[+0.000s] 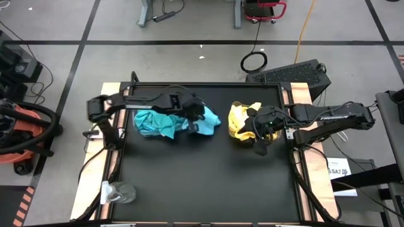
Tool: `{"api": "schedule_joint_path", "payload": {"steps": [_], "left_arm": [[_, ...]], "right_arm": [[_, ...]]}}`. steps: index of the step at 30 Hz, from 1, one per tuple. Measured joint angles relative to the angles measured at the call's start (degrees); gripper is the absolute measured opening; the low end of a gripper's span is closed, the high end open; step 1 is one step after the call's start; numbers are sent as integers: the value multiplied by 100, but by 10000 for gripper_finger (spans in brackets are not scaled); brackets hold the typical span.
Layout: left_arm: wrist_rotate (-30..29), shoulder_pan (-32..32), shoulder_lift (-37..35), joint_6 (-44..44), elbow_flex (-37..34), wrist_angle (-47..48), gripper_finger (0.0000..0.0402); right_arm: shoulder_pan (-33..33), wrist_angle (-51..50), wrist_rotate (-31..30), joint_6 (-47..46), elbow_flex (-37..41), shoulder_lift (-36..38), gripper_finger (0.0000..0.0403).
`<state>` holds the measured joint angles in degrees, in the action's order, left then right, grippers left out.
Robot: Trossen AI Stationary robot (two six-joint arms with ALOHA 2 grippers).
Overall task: Sort microfiber towel by color & place in baskets
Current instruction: Put the blue microfiber cloth into the left transparent bin
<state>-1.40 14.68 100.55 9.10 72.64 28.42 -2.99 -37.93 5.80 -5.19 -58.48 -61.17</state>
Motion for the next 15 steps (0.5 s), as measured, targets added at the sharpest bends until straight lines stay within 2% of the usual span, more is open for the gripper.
{"api": "schedule_joint_path", "payload": {"steps": [6,9,15], "left_arm": [[-121,-257,-1247,25,11,344,12],[60,-343,-1759,14,11,416,12],[202,-370,-2290,-242,20,419,11]], "right_arm": [[-27,43,-5,29,0,0,192],[-27,42,-10,50,0,0,192],[-35,135,-10,80,0,0,192]]}}
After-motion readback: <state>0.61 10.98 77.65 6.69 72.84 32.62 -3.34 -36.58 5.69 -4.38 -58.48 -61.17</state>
